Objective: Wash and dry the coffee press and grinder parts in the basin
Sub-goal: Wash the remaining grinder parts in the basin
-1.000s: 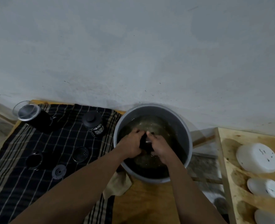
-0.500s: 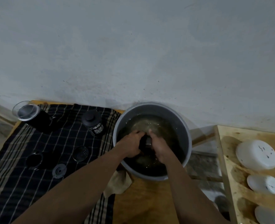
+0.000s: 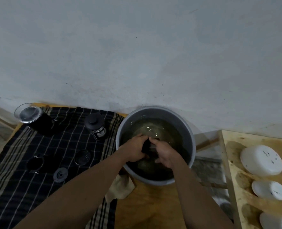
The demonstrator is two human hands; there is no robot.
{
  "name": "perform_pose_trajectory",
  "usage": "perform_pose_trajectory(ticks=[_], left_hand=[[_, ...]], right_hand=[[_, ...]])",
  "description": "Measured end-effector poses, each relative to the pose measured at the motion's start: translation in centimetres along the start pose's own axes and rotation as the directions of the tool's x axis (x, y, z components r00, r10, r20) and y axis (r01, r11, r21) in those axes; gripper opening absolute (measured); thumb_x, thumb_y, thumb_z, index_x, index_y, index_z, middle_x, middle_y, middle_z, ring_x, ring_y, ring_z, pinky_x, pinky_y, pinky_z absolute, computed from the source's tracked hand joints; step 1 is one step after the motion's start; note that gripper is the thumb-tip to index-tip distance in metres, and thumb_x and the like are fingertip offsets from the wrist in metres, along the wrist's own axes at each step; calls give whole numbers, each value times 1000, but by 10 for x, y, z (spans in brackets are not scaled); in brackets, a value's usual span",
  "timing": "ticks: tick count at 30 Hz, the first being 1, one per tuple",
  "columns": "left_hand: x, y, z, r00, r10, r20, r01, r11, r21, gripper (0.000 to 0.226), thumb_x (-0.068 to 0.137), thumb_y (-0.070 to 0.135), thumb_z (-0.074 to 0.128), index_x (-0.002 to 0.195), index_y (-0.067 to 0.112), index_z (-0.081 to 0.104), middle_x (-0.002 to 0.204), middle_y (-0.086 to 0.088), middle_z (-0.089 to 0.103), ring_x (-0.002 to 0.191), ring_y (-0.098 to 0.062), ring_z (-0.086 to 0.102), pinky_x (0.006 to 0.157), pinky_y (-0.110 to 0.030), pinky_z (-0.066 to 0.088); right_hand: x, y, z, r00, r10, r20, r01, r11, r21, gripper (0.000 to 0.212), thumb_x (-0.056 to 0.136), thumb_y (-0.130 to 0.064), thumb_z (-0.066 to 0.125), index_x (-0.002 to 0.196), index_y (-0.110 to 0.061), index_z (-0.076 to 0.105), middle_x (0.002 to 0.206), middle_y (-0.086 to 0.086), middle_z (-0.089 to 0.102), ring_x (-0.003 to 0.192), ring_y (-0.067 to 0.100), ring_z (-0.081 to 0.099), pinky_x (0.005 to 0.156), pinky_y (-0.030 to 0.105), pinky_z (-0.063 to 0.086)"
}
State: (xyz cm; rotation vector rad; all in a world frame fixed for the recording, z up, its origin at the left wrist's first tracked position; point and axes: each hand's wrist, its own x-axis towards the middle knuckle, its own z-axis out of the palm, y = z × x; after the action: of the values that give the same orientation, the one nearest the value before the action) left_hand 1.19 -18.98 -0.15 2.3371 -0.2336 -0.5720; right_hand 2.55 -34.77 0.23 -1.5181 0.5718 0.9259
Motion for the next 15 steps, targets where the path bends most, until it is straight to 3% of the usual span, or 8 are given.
perform_pose_trajectory(ticks=[3,6,8,11,15], left_hand=[[-2,2,-1,999,15,-49,-15,1000,-4,73,75,35,81,137,23,44,132,-2,58,120,-19,56,99,-32,48],[-4,2,2,995,49,-86,-27,970,240,79,70,47,81,135,24,43,134,-2,53,119,-23,55,97,-45,50],[-3,3,4,994,34,-108,8,932,363,75,73,43,81,135,22,46,136,-3,47,122,-25,51,99,-45,47],[0,1,3,995,-37,-98,78,885,458,76,76,53,78,137,20,48,135,-5,47,125,-27,47,104,-45,41],[1,-4,3,994,-82,-75,108,880,462,78,78,56,75,141,20,46,138,-8,47,129,-29,44,108,-45,39]], right_hand=[[0,-4,-7,998,-21,-58,32,983,180,38,98,-31,64,131,-14,60,128,13,65,117,33,61,78,46,57],[3,-6,-6,997,32,-69,-12,961,277,43,93,-27,71,131,-16,56,133,16,57,117,39,58,67,50,60],[4,-5,-6,998,38,-48,-24,964,264,44,94,-34,68,132,-17,55,131,15,60,116,37,60,70,51,60],[-4,-7,-14,990,5,-138,5,997,72,40,98,-50,56,121,-18,61,118,8,67,111,28,61,94,56,50],[0,-1,-41,918,5,-398,57,988,144,32,105,-35,46,119,-10,61,102,7,63,97,25,60,95,49,49]])
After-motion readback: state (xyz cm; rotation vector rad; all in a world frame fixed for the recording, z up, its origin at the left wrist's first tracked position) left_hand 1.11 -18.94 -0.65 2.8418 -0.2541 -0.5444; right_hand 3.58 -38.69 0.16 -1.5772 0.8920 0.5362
